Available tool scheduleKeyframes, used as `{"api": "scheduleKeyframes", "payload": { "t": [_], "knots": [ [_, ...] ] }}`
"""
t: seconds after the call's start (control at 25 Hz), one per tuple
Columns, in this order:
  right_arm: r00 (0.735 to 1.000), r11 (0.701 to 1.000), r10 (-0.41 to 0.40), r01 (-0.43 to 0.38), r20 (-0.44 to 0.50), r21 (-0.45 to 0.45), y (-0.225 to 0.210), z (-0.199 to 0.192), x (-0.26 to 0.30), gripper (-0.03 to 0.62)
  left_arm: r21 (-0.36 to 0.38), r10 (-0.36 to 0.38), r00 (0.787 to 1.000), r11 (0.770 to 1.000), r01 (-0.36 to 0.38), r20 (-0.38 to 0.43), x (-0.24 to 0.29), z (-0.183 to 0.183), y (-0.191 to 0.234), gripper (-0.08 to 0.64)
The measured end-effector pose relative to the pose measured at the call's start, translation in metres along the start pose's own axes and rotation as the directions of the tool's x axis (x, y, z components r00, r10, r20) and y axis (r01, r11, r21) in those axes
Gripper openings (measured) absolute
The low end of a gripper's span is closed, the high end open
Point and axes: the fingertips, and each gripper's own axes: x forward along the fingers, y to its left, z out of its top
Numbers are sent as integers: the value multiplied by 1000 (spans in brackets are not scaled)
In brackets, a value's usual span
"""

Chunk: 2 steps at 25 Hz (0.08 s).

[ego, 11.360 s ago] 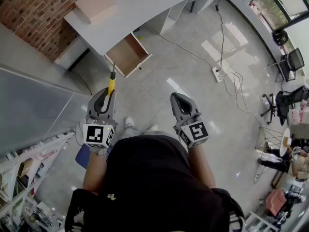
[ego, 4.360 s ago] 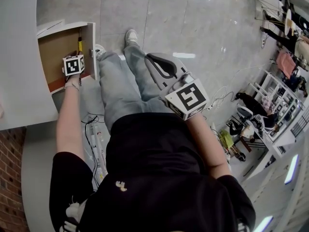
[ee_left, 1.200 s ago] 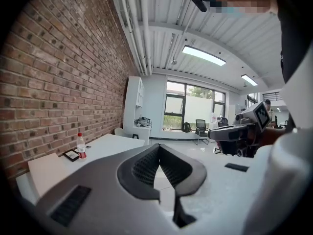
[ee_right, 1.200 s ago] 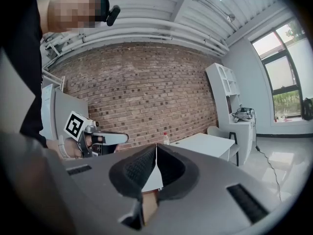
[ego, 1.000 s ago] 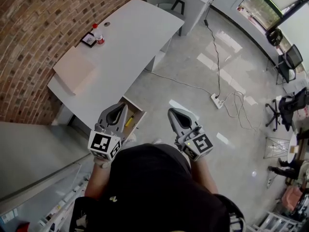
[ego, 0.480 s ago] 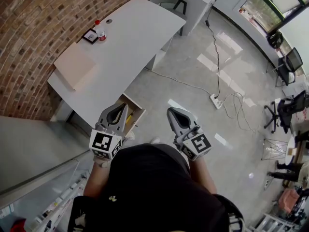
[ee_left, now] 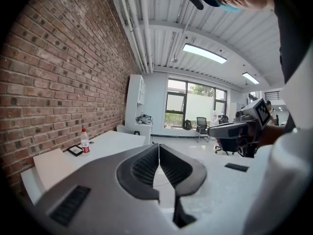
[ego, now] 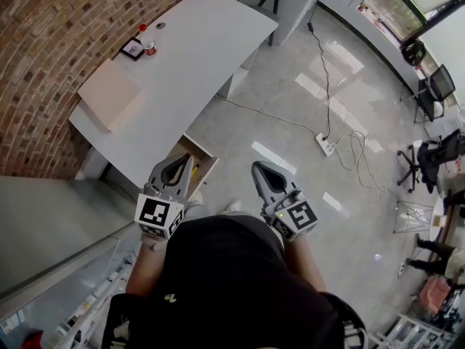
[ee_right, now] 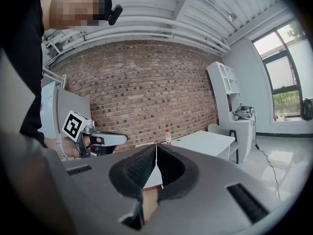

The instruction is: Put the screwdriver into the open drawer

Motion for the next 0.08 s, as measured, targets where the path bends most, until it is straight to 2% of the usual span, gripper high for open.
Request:
{"api": "scheduleKeyframes", "payload": {
  "t": [0.08],
  "knots": [
    [1000,1000,-9,9,-2,6,-1,-3,-1,12,2,-4,1000,1000,4,3,0,-2,-1,5]
  ]
}}
